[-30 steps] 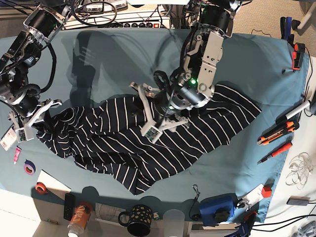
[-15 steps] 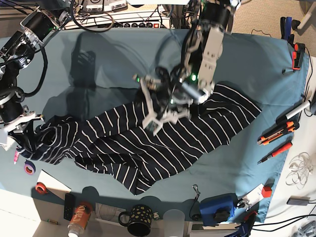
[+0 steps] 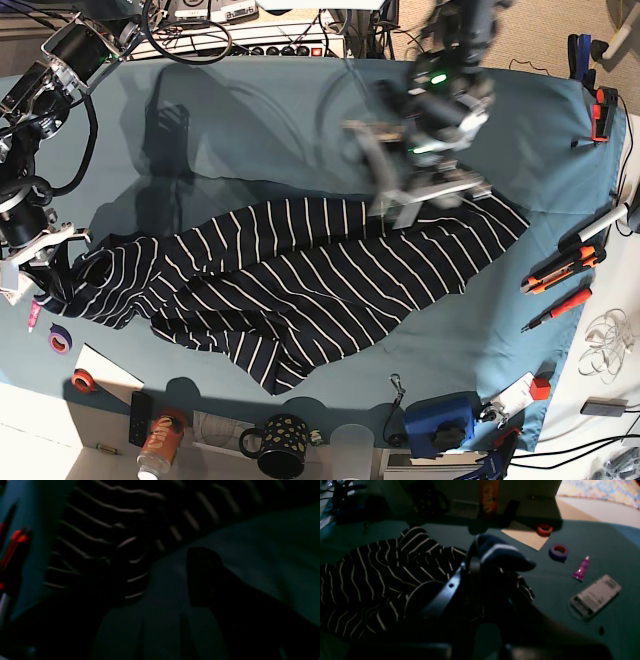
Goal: Layout the t-shirt on the table in an organized manner, then fold the t-shirt properly
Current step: 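Move the left gripper to the opposite shirt corner and grasp it, then pull the shirt taut between both grippers, stretching it lengthwise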
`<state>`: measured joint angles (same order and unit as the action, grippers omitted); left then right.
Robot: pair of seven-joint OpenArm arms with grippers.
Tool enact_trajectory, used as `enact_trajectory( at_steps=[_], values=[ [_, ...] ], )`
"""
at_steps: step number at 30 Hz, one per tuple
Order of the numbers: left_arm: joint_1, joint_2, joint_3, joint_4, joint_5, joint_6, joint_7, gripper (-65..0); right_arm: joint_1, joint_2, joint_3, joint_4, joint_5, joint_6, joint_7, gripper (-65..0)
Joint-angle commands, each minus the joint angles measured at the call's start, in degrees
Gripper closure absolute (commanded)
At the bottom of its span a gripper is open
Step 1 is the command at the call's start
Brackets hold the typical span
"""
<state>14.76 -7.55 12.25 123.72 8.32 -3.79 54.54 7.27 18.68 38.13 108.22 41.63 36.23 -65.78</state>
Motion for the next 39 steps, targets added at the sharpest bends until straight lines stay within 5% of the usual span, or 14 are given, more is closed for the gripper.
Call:
enact_trajectory(
  at_steps=[1,7,15,27,36,39],
  values=[
    [-0.3,-0.5,-1.7,1.2,-0.9,0.6,-1.7,-34.5,1.0,1.0,0.2,0.7,0.7,0.2,1.5,0.0],
    [-0.3,-1.8,-17.8,-0.5,-17.2,-0.8,-0.6,-34.5,1.0,1.0,0.2,0.7,0.8,0.2,0.4,0.0],
    [-0.3,-0.3,-35.1,-10.5,-44.8,-12.2,4.6,-34.5,0.9,1.0,0.2,0.7,0.8,0.2,-0.2,0.0],
    [-1.7,1.2,-36.3,-21.8,-45.5,-12.7,1.4,-34.5,0.2,0.9,0.2,0.7,0.8,0.2,-0.5,0.0],
    [-10.8,1.2,-36.3,-29.1,-46.0,-12.8,1.3,-34.4,0.2,0.9,0.2,0.7,0.8,0.2,-0.5,0.0],
    [-14.2,1.2,-36.3,-31.8,-44.9,-12.8,1.0,-24.7,0.2,0.9,0.2,0.7,0.8,0.2,-0.5,0.0]
  ],
)
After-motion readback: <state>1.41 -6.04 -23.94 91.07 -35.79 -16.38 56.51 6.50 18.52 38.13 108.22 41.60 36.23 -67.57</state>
